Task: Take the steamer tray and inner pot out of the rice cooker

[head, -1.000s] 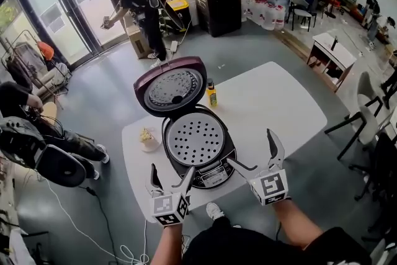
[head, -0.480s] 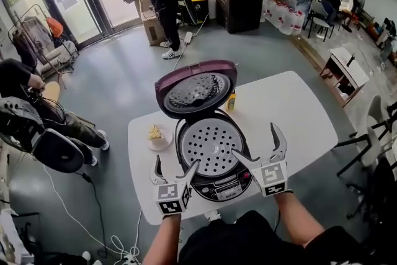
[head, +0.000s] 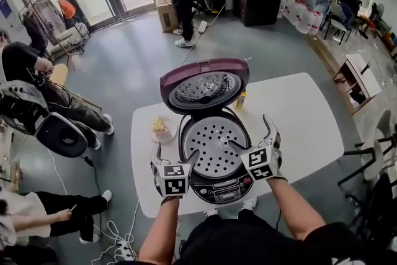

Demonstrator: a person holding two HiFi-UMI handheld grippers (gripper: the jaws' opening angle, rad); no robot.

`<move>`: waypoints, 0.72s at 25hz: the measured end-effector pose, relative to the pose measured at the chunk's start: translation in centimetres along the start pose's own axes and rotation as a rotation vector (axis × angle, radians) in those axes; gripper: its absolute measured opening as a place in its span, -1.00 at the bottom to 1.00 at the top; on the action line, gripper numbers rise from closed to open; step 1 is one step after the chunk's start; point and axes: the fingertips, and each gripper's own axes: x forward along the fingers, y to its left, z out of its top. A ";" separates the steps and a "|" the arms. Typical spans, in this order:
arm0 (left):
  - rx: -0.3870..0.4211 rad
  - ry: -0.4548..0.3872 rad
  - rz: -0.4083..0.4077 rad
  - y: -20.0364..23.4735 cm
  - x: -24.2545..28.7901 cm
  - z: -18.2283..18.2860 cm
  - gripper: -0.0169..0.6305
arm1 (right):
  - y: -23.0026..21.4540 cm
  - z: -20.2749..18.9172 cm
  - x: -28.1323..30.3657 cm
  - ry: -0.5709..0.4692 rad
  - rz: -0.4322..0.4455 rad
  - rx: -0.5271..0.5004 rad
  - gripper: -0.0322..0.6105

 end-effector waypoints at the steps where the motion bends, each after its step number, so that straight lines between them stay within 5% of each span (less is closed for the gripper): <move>1: 0.011 0.018 0.012 0.2 0.3 0.0 0.80 | -0.1 -0.1 0.6 0.021 0.004 -0.013 0.94; 8: 0.057 0.167 0.034 -0.1 2.4 -1.1 0.79 | 0.2 -1.9 3.9 0.175 0.063 -0.091 0.93; 18: 0.064 0.258 0.048 -0.3 3.8 -3.0 0.73 | 1.6 -4.9 6.1 0.307 0.110 -0.213 0.88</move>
